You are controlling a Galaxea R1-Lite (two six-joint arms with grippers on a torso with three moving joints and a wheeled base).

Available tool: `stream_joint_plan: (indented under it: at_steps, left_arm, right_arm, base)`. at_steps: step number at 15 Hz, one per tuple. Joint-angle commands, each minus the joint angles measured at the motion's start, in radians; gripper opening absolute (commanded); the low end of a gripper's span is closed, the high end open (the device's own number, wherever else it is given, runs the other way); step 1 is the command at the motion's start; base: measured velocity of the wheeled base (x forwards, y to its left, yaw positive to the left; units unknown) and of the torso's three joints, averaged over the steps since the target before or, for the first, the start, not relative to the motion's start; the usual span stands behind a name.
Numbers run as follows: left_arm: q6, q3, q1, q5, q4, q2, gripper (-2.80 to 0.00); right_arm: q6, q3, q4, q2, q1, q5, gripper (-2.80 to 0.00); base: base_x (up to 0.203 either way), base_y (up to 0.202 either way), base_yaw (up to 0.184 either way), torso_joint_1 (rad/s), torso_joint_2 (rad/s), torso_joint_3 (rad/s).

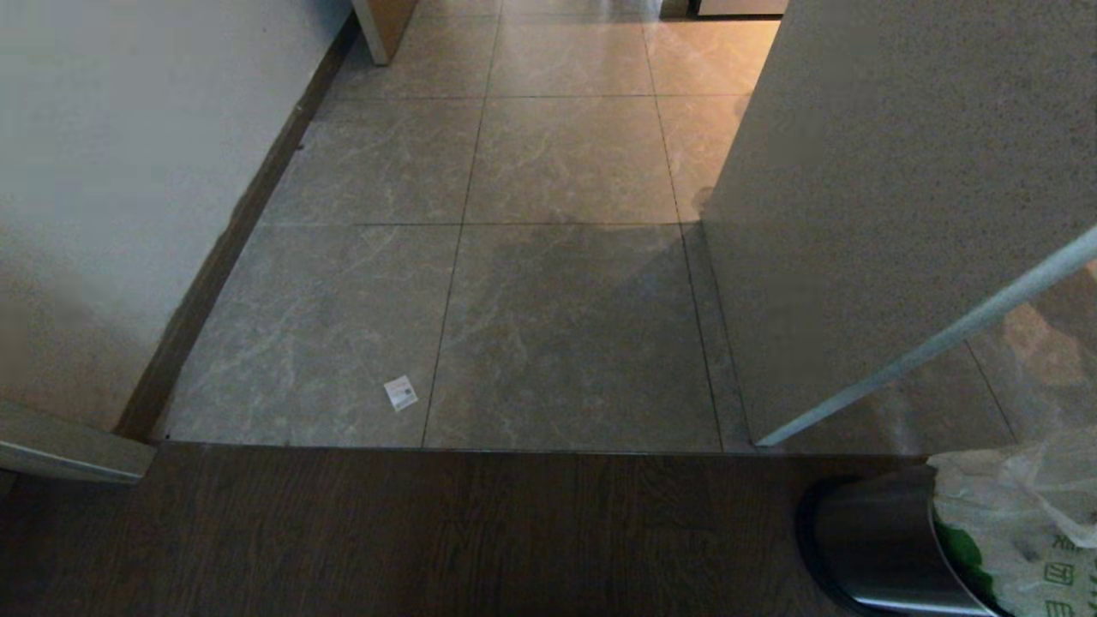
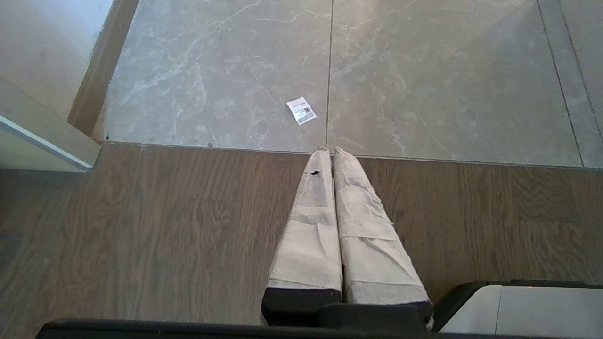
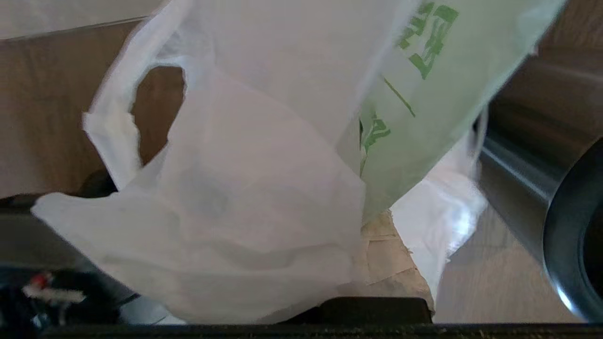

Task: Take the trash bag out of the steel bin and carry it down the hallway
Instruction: Put the trash bag at the door

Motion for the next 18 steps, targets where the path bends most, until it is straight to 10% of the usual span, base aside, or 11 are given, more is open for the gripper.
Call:
stream_joint_plan:
  at_steps: [1, 8, 10, 13, 18]
  left_arm:
    - [0.000, 0.000, 0.000, 0.001, 0.000, 0.000, -2.80]
    - [0.000, 0.000, 0.000, 0.000, 0.000, 0.000, -2.80]
    - [0.000, 0.000, 0.000, 0.000, 0.000, 0.000, -2.80]
    - [0.000, 0.000, 0.000, 0.000, 0.000, 0.000, -2.80]
    - [0.000, 0.000, 0.000, 0.000, 0.000, 0.000, -2.80]
  right_arm:
    - [-0.021, 0.044, 0.078, -0.237, 0.001, 0.002, -2.80]
    - [-0.179, 0.170, 0.385, -0.755, 0.010, -0.037, -2.80]
    - [-0.105, 0.171, 0.393, -0.847, 0.082, -0.065, -2.80]
    - [0.113, 0.193, 0.305, -0.948, 0.340, -0.156, -2.80]
    - [0.496, 0.466, 0.047, -1.308, 0.894, -0.649, -2.80]
  base:
    - [0.000, 0.000, 0.000, 0.000, 0.00, 0.000]
    - [0.000, 0.000, 0.000, 0.000, 0.00, 0.000]
    - [0.000, 0.000, 0.000, 0.000, 0.00, 0.000]
    - [0.000, 0.000, 0.000, 0.000, 0.00, 0.000]
    - [0.000, 0.000, 0.000, 0.000, 0.00, 0.000]
